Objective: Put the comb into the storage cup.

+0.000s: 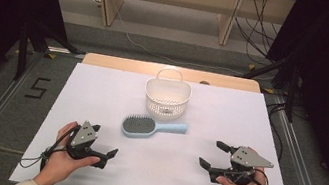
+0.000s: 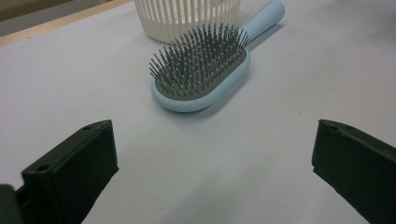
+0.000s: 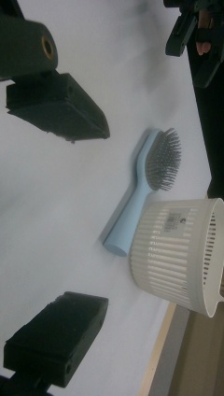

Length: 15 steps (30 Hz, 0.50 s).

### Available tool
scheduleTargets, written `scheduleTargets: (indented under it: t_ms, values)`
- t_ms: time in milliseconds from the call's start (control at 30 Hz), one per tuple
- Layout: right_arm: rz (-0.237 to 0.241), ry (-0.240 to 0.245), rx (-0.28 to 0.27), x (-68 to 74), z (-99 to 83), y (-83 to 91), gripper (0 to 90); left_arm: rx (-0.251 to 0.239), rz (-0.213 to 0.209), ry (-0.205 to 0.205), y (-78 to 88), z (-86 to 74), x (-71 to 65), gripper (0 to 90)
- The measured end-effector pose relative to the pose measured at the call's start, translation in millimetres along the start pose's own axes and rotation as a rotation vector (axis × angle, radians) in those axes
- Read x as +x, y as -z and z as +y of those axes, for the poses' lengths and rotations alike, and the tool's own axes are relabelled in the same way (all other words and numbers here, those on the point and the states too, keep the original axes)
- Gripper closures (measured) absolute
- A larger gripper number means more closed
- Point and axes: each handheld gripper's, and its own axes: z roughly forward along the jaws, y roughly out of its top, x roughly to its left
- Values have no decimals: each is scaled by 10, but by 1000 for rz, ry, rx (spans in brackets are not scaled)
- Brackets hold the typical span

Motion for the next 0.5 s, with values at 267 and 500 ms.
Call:
scheduleTargets:
  t_ms: [267, 500]
  values:
    - [-11, 26, -15, -15, 33, -3, 295, -2, 2, 2, 2, -1, -3, 0]
    - [-11, 66, 54, -71, 191, -151, 883, 1, -4, -1, -14, 4, -9, 0]
